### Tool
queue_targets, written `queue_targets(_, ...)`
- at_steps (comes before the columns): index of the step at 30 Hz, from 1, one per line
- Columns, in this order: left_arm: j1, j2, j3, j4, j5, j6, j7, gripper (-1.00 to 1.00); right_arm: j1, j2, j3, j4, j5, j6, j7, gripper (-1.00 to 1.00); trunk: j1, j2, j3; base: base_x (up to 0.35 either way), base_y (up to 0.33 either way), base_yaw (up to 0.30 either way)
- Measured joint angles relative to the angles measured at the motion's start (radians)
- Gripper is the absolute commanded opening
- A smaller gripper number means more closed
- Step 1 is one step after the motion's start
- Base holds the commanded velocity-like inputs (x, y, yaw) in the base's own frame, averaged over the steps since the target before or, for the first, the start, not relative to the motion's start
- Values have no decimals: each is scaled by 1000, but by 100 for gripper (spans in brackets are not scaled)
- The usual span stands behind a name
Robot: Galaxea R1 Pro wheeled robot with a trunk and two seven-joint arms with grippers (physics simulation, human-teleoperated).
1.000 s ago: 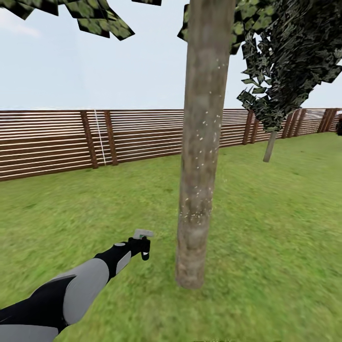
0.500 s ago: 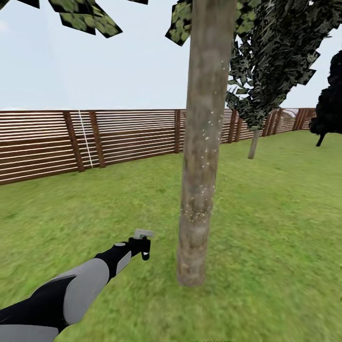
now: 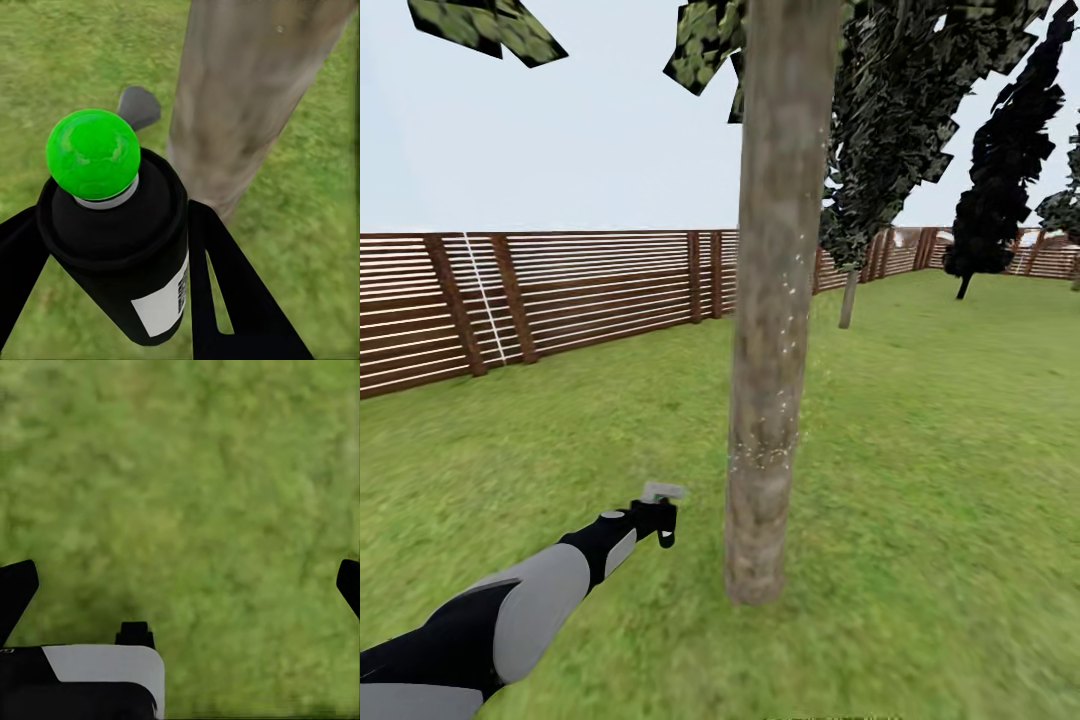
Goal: In the garden, pick up the pesticide atomizer on the floor and spray pesticide onto both trees until each tree trunk is fully covered.
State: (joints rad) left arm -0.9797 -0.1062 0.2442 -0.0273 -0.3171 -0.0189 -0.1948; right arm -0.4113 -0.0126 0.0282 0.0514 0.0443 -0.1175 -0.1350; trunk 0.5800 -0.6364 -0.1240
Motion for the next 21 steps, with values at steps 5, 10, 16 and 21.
queue_targets(5, 0, 0, 0, 0, 0, 0, 0, -100, 1, 0, 0, 0, 0, 0, 0, 100, 0, 0, 0, 2, 350, -289)
queue_targets(10, 0, 0, 0, 0, 0, 0, 0, -100, 1, 0, 0, -1, 0, 0, 0, 100, 0, 0, 0, 0, 350, -268)
queue_targets(16, 0, 0, 0, 0, 0, 0, 0, -100, 1, 0, 0, 0, 0, 0, 0, 100, 0, 0, 0, 0, 350, -183)
queue_targets(21, 3, 0, 0, 0, 0, -2, 0, -100, 1, 0, 0, -1, 0, 0, 0, 100, 0, 0, 2, 0, 281, -218)
